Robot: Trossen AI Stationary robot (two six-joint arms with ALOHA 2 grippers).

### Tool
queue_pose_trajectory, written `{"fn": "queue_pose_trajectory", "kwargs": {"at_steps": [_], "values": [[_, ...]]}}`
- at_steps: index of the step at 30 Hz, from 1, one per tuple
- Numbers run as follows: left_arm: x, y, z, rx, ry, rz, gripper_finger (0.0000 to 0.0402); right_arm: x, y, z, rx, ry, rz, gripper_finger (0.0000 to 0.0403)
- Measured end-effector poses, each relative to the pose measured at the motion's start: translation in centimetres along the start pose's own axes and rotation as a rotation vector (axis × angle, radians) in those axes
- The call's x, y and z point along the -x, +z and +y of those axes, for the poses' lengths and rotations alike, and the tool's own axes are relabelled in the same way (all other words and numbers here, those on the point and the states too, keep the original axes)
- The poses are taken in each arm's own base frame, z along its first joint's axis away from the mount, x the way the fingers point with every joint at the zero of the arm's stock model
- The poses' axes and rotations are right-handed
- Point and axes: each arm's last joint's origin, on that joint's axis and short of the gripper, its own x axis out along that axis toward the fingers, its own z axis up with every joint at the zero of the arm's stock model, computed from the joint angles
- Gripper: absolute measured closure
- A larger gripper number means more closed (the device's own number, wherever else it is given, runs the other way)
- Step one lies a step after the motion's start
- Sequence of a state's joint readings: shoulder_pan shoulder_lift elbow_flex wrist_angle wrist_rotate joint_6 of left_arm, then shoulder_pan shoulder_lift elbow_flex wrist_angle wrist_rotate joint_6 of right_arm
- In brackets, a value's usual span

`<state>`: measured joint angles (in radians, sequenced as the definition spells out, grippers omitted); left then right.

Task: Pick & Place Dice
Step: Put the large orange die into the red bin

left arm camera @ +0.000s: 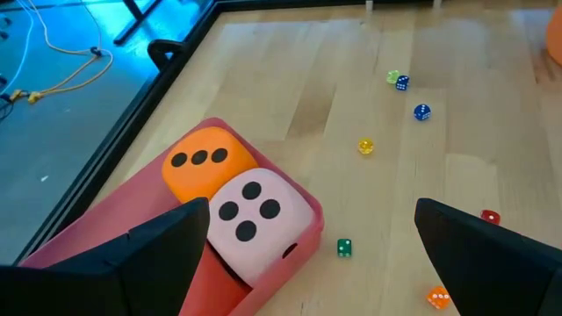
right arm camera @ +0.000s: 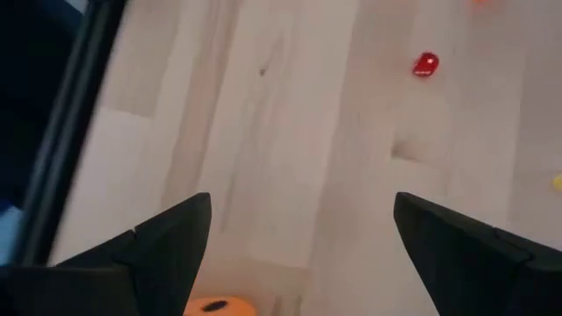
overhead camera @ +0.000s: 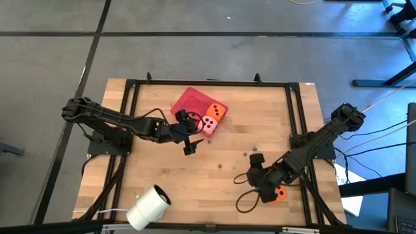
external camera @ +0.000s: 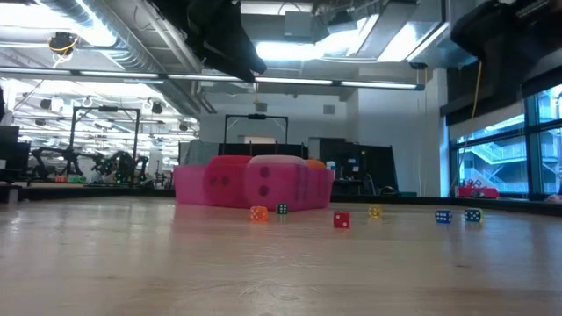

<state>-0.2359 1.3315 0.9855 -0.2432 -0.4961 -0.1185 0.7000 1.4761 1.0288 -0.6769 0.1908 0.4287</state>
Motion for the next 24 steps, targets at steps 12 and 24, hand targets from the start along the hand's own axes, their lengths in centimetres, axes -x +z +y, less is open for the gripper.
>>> {"fn": "queue_pose_trajectory", "kwargs": {"at_steps": [12, 24], "values": [[0.0, 0.0, 0.0, 0.0, 0.0, 0.0, 0.0002, 0.0, 0.04, -0.14, -0.062, -0.051, -0.023, 0.0044], [0.0, 0.0, 0.0, -0.001, -0.001, 0.0, 0.0002, 0.04, 0.01, -0.47, -0.133, -0.142, -0.055, 0.0008]]}}
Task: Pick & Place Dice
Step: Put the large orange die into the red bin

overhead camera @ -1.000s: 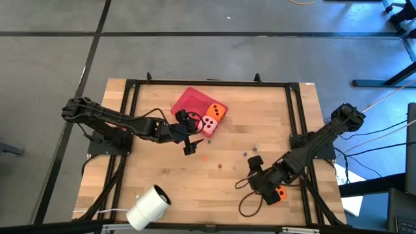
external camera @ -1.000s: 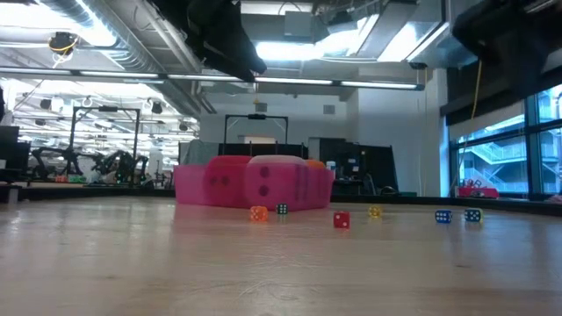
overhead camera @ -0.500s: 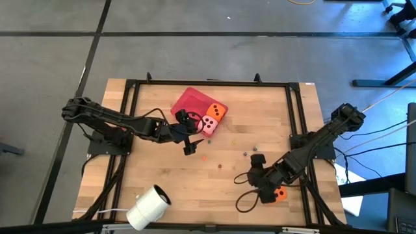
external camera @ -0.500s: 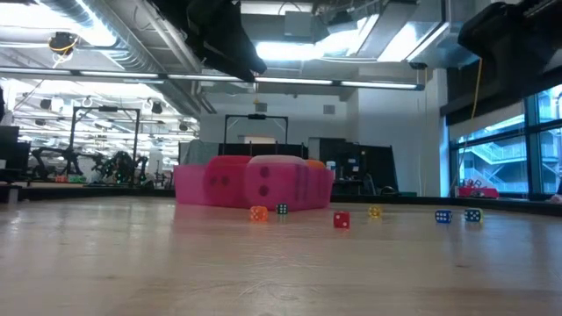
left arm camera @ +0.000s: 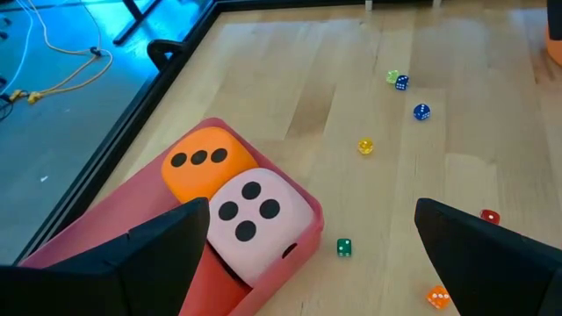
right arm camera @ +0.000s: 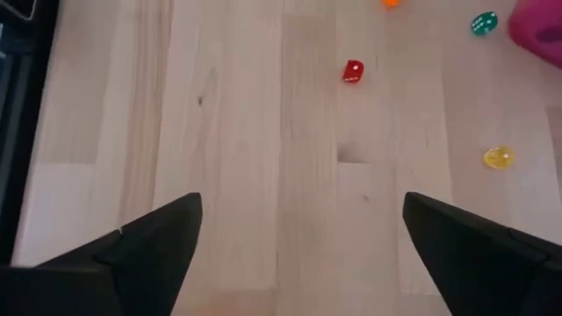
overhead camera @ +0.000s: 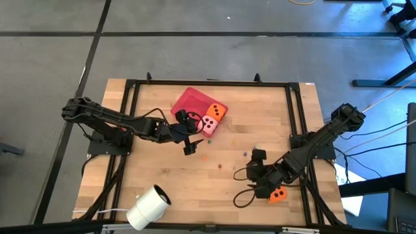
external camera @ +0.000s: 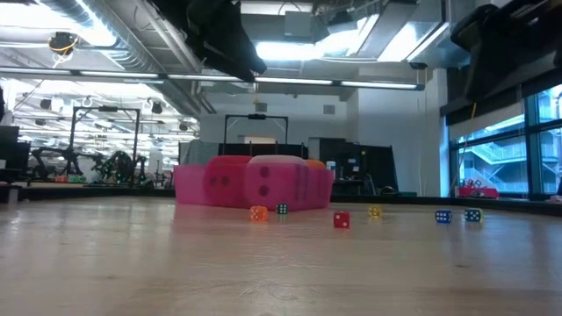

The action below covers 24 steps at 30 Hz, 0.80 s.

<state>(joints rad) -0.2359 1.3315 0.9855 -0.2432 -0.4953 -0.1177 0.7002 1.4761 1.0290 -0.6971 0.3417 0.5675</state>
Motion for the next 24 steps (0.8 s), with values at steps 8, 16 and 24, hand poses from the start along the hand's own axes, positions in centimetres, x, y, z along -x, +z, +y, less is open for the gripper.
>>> {"fn": "queue_pose_trajectory", "kwargs": {"at_steps": [8, 16, 24], "values": [[0.0, 0.0, 0.0, 0.0, 0.0, 0.0, 0.0002, 0.0, -0.3, 0.2, 0.06, 0.045, 0.043, 0.0006], [0.0, 0.0, 0.0, 0.0, 0.0, 0.0, 0.0002, 0.4, -1.8, 0.6, 0.097, 0.141, 0.226, 0.0005], [0.0, 0.0, 0.0, 0.0, 0.0, 0.0, 0.0002, 3.5, -0.9, 2.2, 0.087, 0.227, 0.145, 0.0005]]}}
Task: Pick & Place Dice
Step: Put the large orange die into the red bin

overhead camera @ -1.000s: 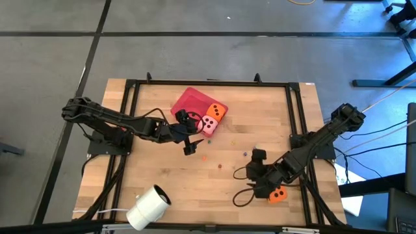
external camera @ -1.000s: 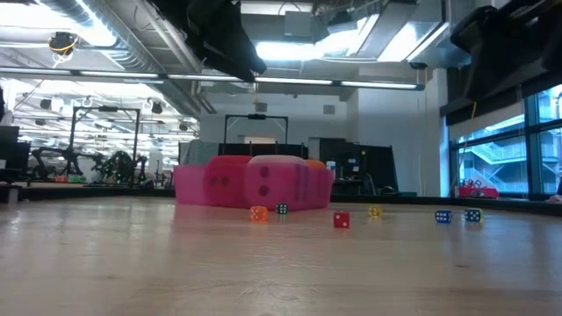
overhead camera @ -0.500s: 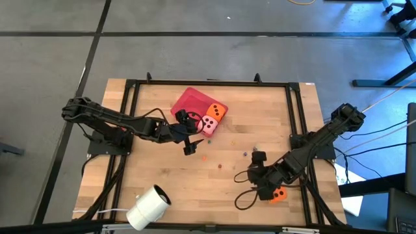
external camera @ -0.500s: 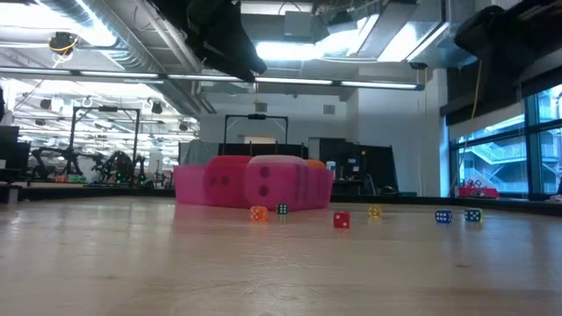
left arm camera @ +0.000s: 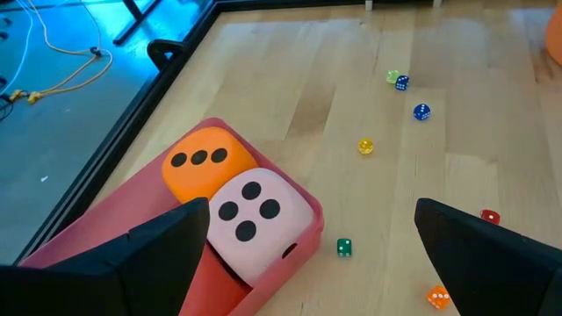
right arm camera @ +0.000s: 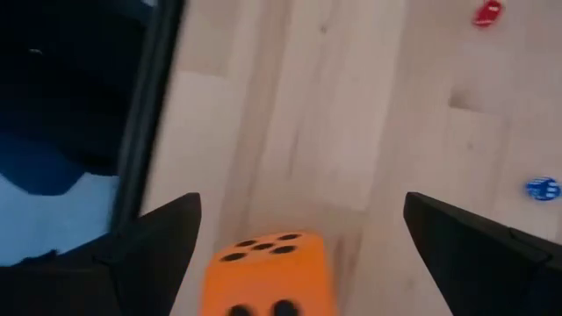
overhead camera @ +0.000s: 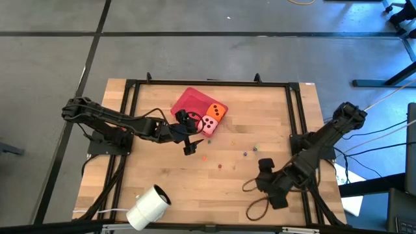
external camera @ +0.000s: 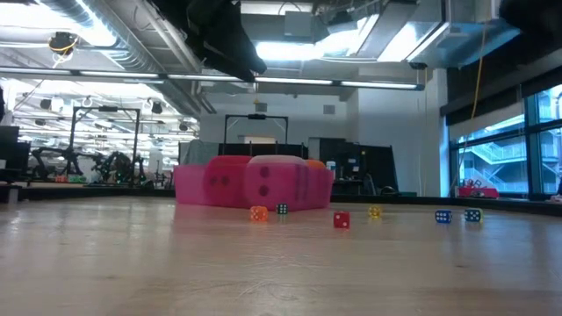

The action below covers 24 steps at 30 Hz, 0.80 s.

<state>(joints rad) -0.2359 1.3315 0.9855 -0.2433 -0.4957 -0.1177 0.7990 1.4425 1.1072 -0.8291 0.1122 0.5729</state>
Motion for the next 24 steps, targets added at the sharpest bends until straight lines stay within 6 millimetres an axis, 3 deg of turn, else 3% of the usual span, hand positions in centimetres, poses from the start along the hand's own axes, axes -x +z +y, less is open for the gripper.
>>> {"fn": "queue_pose_trajectory", "kwargs": {"at_steps": [5, 11, 24], "values": [[0.0, 0.0, 0.0, 0.0, 0.0, 0.0, 0.0002, 0.6, -1.7, 1.3, -0.007, -0.023, 0.078, 0.0005], [0.0, 0.0, 0.0, 0.0, 0.0, 0.0, 0.0002, 0.9, -2.9, 3.1, -0.014, -0.073, -0.004, 0.0005], [0.0, 0.0, 0.0, 0.0, 0.0, 0.0, 0.0002, -1.4, -4.5, 4.7, -0.005, -0.126, 0.097, 0.0005]]}}
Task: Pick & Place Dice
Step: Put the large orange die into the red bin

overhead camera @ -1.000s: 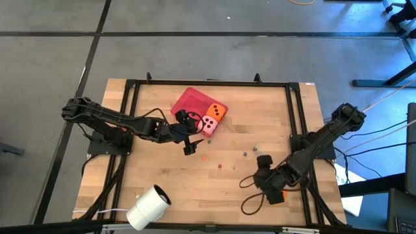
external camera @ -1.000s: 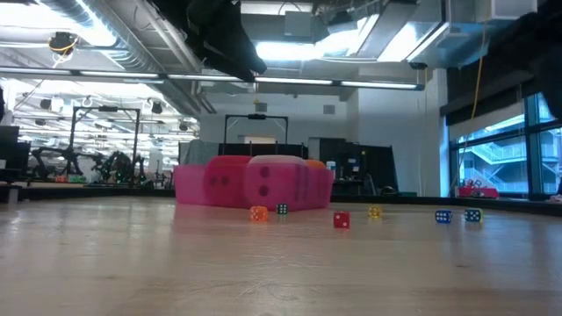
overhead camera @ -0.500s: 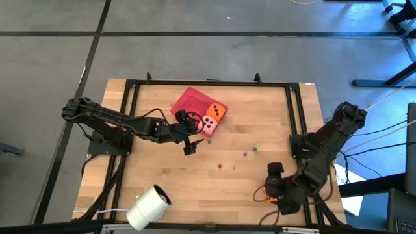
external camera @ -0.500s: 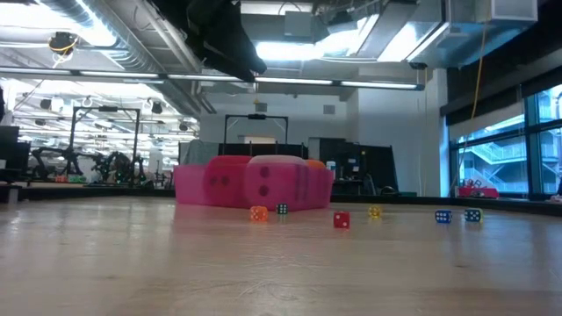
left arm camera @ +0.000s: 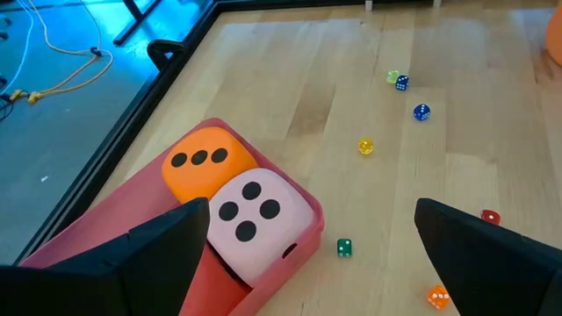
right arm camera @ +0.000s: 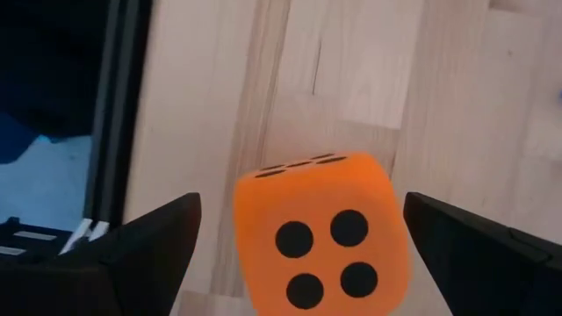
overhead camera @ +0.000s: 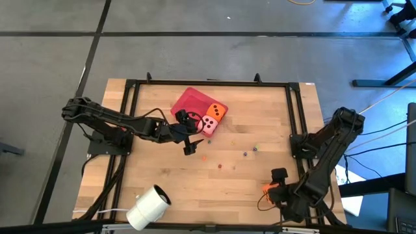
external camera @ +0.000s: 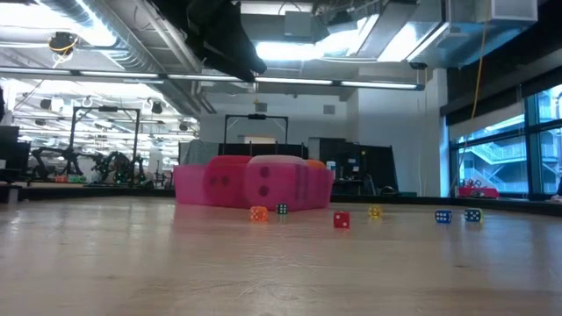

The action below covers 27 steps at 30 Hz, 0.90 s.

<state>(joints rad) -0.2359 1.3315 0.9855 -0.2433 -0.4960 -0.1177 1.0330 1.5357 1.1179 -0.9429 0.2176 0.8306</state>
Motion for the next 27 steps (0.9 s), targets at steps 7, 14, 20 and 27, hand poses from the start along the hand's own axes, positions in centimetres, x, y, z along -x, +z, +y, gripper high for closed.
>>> {"fn": "queue_pose_trajectory", "kwargs": {"at_steps": [7, 14, 20, 27], "values": [[0.0, 0.0, 0.0, 0.0, 0.0, 0.0, 0.0002, -0.8, -0.1, 0.1, 0.006, -0.03, 0.039, 0.0005], [0.0, 0.0, 0.0, 0.0, 0.0, 0.0, 0.0002, -0.7, -0.2, -0.3, -0.067, -0.06, 0.052, 0.0004], [0.0, 0.0, 0.0, 0.0, 0.0, 0.0, 0.0002, -0.7, -0.2, -0.8, -0.063, -0.041, 0.118, 0.0004], [0.0, 0.0, 0.0, 0.0, 0.0, 0.0, 0.0002, 0.1, -0.4, -1.6, -0.059, -0.051, 0.138, 0.0004]]}}
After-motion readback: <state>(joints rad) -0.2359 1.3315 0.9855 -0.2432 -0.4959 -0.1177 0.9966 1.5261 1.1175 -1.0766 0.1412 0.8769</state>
